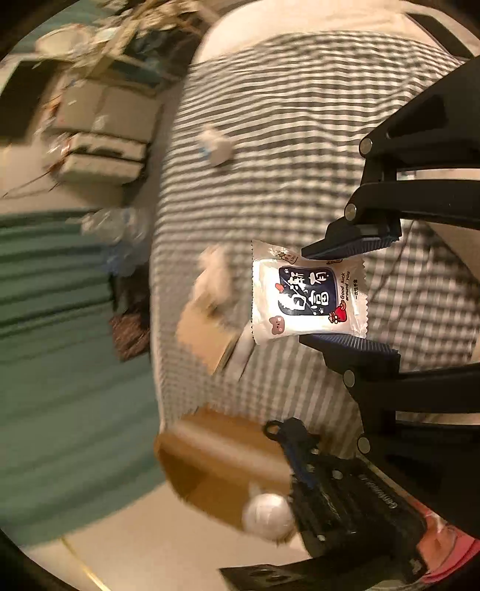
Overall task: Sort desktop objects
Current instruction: 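Carry the hair tie and white sachet into the cardboard box and release both, then grasp the dark bead bracelet with the left tool while the right tool grasps the white bear figure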
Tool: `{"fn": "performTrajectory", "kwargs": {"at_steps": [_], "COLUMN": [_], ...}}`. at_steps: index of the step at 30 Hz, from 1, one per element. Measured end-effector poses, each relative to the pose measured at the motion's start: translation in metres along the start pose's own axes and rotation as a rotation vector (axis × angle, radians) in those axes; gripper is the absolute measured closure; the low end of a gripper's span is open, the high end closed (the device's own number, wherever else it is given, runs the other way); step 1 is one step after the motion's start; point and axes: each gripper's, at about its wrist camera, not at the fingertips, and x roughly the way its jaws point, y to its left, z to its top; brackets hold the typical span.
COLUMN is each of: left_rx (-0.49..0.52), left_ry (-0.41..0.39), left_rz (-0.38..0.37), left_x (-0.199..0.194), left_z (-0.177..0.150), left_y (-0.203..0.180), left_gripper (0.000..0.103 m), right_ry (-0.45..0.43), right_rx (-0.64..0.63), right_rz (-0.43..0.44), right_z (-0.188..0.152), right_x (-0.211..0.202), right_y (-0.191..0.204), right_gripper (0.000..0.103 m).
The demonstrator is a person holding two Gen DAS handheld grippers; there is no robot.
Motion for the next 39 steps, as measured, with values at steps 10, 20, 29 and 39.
{"fn": "performTrajectory", "kwargs": {"at_steps": [10,20,29,39], "left_rx": [-0.114,-0.236,-0.256,-0.162], "left_ry": [-0.082,0.026,0.037,-0.082], "left_rz": [0.193,0.261,0.326,0.356], "left_x": [-0.091,-0.059,-0.043,-0.085], "left_z": [0.046,0.006,-0.003,0.01], "left_y": [0.127,0.225,0.226,0.163], "left_gripper": [0.097,0.097,0.021,0.002], "right_ry": [-0.105,0.024,0.02,-0.057], "right_rx": [-0.211,-0.297,-0.16,-0.121], "right_rz": [0.2,0.354,0.406,0.242], "right_z": [0.072,0.094,0.116,0.092], "right_x": [-0.034,0.045,0.067,0.027], "right_y": [0.144,0.242,0.24,0.177], "right_gripper": [0.065,0.064,0.027,0.027]}}
